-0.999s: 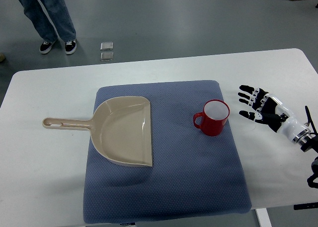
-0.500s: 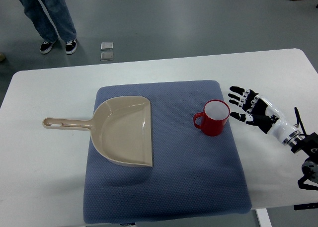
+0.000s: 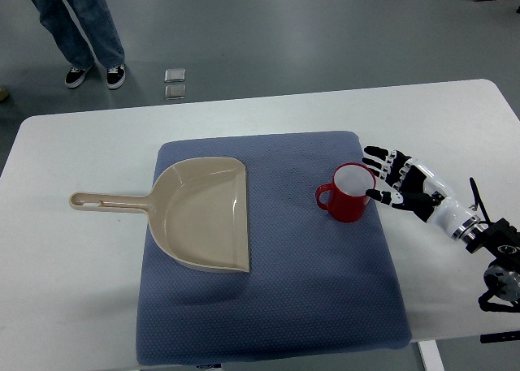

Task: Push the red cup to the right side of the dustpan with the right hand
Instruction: 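Place the right hand's fingers against the red mug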

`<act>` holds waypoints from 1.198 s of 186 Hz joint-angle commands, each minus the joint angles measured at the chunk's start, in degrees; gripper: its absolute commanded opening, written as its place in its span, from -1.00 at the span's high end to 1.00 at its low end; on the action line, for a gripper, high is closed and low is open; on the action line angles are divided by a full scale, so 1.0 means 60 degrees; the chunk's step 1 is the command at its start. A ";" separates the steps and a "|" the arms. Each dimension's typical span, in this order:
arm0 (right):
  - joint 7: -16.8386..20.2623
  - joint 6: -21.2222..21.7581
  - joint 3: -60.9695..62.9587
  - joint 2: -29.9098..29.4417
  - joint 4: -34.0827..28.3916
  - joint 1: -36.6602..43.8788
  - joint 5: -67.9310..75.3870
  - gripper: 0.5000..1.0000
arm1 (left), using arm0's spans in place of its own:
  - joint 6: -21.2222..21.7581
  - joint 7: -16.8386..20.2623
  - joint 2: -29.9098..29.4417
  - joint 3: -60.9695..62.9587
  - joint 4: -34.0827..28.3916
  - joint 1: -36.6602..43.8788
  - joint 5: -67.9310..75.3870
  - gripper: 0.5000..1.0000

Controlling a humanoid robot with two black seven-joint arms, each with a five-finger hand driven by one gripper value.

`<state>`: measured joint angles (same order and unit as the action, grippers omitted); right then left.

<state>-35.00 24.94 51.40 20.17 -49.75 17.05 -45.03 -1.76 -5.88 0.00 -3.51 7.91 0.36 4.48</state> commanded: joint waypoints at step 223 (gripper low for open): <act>0.0000 0.0107 0.0061 -0.0007 0.0044 -0.0029 -0.0420 -0.69 | 0.0000 -0.0002 0.0000 -0.0001 0.0000 -0.0001 0.0000 -1.00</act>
<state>-35.00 26.09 51.87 20.20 -49.45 16.87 -47.14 -1.76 -5.90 0.00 -3.51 7.91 0.35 4.48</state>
